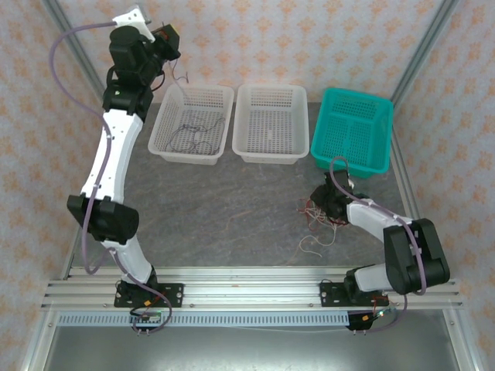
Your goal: Untangle the cables
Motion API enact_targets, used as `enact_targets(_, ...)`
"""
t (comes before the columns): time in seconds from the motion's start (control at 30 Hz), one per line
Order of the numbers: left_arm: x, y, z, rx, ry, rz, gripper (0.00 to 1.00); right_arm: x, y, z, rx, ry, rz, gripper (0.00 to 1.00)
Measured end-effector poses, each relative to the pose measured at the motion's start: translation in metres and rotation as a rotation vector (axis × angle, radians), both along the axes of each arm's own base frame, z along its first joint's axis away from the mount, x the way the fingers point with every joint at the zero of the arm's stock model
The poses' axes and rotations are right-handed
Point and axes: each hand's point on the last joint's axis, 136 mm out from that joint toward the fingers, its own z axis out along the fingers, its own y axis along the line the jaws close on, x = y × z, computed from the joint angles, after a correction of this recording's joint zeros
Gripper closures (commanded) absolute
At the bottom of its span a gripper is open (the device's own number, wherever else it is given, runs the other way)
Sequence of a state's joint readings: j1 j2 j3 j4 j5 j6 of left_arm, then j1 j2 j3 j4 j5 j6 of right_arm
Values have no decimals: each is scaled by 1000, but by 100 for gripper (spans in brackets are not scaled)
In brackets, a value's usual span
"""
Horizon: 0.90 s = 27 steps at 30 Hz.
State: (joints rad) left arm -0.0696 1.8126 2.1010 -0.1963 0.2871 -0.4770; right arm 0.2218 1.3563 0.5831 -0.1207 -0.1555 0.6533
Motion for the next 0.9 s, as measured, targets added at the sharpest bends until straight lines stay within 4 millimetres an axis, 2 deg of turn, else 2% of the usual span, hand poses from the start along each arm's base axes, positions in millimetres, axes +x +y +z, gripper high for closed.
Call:
enact_targets(0.13, 25, 1, -63, 39, 123, 4, 100, 0, 0, 11, 7, -30, 0, 54)
enact_targets(0.17, 29, 1, -79, 47, 154, 3, 90, 0, 0, 13, 10, -36, 1, 54)
enact_targets(0.23, 37, 0, -111, 66, 219, -1, 60, -1, 2, 17, 20, -44, 7, 54)
enact_targets(0.27, 40, 0, -126, 72, 252, -3, 49, -1, 3, 19, 27, -47, 11, 54)
enact_targets(0.33, 41, 0, -152, 79, 310, -5, 29, -4, 5, 23, 38, -51, 19, 54)
enact_targets(0.37, 39, 0, -164, 81, 338, -6, 22, -5, 5, 26, 43, -54, 21, 54)
enact_targets(0.47, 28, 1, -181, 92, 390, -8, 19, -9, 6, 39, 53, -76, 25, 53)
enact_targets(0.53, 15, 1, -174, 97, 399, -10, 17, -10, 5, 52, 57, -106, 23, 53)
enact_targets(0.57, 7, 1, -162, 99, 383, -14, 12, -10, 3, 59, 57, -124, 16, 53)
enact_targets(0.67, -29, -3, -108, 93, 291, -36, 10, -9, -3, 78, 54, -170, -25, 52)
enact_targets(0.77, -75, -16, -54, 87, 190, -74, 11, -10, -8, 84, 51, -182, -66, 51)
enact_targets(0.8, -90, -23, -43, 81, 159, -96, 11, -11, -9, 83, 51, -176, -77, 50)
enact_targets(0.83, -107, -33, -38, 73, 136, -125, 11, -13, -11, 80, 46, -164, -88, 48)
enact_targets(0.9, -140, -60, -46, 69, 127, -211, 12, -18, -17, 75, 32, -137, -120, 41)
